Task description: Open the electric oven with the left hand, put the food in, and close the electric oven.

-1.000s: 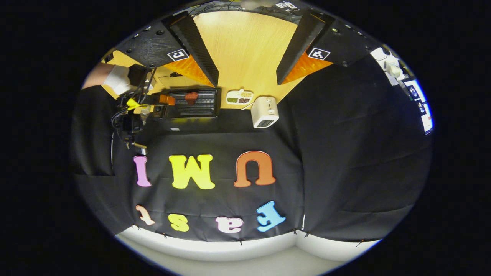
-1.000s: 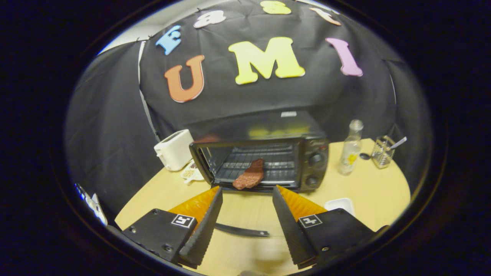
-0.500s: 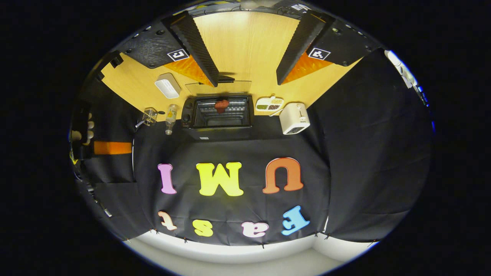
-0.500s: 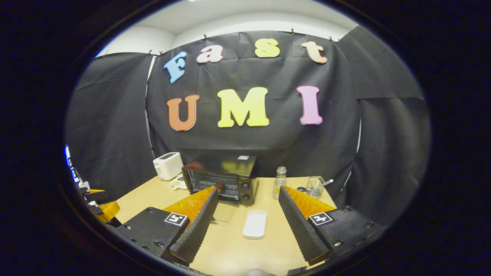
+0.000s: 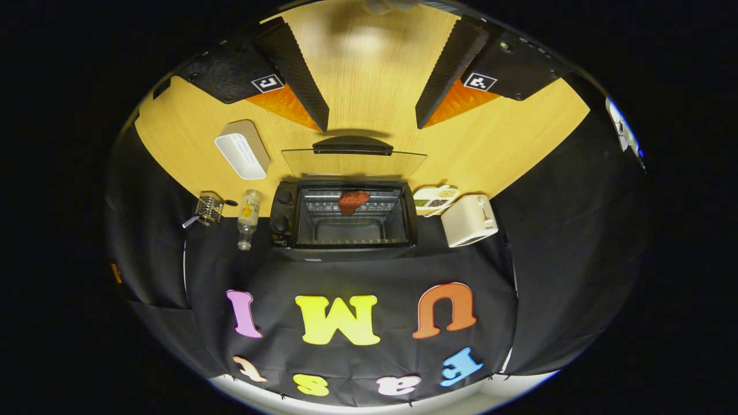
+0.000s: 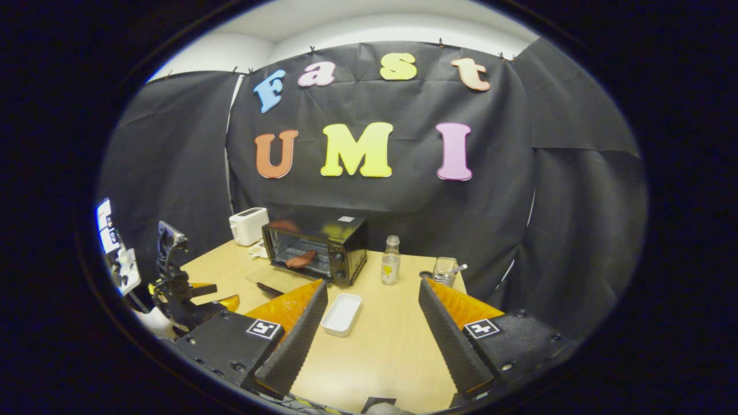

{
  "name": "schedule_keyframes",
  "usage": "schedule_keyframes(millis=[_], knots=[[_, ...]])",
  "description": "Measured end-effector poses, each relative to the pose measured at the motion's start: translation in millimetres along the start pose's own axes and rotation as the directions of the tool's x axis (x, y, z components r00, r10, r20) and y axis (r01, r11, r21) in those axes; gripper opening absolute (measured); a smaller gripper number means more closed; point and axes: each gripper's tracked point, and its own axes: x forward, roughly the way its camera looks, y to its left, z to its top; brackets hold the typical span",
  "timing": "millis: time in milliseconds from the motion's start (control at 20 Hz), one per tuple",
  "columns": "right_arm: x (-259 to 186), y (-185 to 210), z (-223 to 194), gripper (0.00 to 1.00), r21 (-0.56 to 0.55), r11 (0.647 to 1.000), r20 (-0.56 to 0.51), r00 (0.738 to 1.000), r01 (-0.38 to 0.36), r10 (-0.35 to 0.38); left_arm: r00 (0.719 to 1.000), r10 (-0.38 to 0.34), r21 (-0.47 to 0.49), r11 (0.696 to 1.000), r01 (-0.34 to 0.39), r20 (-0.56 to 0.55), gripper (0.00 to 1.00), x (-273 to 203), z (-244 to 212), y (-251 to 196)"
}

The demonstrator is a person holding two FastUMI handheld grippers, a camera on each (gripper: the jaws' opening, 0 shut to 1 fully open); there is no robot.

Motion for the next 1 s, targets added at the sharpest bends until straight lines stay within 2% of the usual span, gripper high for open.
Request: schedule_keyframes(millis=[50,100,300,350,500,550,600,750,850,1000], knots=[[1,-5,-1,0.96,0.012,1.000,-0.018,1.000,0.009,-0.009,1.000,-0.005,0.014,1.000,0.006,-0.024,0.97,16,-8,-2],[3,-10,-3,1.00,0.022,0.999,-0.037,0.999,0.032,-0.032,0.999,-0.014,0.015,1.000,0.015,-0.048,0.97,30,-15,-4],[11,-19,14,1.00,0.005,0.990,-0.059,0.989,0.138,-0.137,0.993,-0.051,0.023,0.998,0.053,-0.104,0.97,81,-38,-5],[12,-15,18,0.96,0.011,0.987,-0.059,0.986,0.159,-0.158,0.991,-0.064,0.023,0.998,0.067,-0.114,0.97,94,-42,-3],[12,-7,27,1.00,0.035,0.974,-0.062,0.973,0.224,-0.222,0.987,-0.107,0.024,0.994,0.110,-0.122,0.97,121,-44,-8],[12,-4,27,0.96,0.043,0.970,-0.066,0.969,0.241,-0.238,0.985,-0.122,0.020,0.992,0.125,-0.126,0.97,127,-46,-8],[11,0,26,1.00,0.047,0.967,-0.075,0.966,0.251,-0.247,0.983,-0.128,0.018,0.991,0.131,-0.133,0.97,130,-48,-8],[12,4,23,1.00,0.019,0.962,-0.088,0.959,0.272,-0.269,0.979,-0.159,0.016,0.987,0.162,-0.127,0.97,136,-47,-14],[13,6,23,0.97,0.014,0.961,-0.094,0.958,0.275,-0.272,0.980,-0.159,0.036,0.986,0.164,-0.116,0.97,135,-43,-15],[19,5,27,0.97,0.026,0.959,-0.090,0.956,0.282,-0.279,0.984,-0.162,0.017,0.986,0.164,-0.075,0.96,131,-27,-16]])
